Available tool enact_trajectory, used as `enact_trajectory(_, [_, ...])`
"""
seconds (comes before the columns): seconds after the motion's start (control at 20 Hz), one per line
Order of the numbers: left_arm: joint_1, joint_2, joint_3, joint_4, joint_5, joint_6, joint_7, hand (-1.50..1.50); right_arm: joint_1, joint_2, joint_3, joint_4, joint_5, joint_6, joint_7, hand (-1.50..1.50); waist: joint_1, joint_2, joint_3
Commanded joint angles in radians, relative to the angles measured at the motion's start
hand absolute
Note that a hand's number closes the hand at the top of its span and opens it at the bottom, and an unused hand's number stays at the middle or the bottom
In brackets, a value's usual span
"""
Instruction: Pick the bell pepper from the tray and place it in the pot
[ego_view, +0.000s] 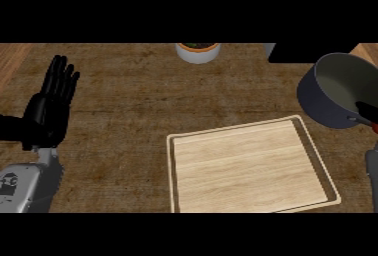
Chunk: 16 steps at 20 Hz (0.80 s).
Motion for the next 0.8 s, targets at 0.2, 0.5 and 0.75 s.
enact_trajectory(0.2, [0.026,0.022,0.027,-0.006,0.01,-0.032,0.004,0.0,0.096,0.066,-0.075,-0.256,-0.135,-0.146,-0.025,-1.5,-0.012,-0.001,0.004])
enact_trajectory(0.5, [0.012,-0.026,0.004,-0.028,-0.038,0.023,0.013,0.0,0.287,0.094,-0.114,-0.429,-0.244,-0.21,-0.143,-1.5,-0.01,0.001,0.005])
enact_trajectory(0.75, [0.043,-0.028,0.018,-0.016,-0.023,-0.014,-0.02,0.0,0.512,0.157,-0.136,-0.607,-0.442,-0.256,-0.293,-1.5,-0.017,0.0,0.005])
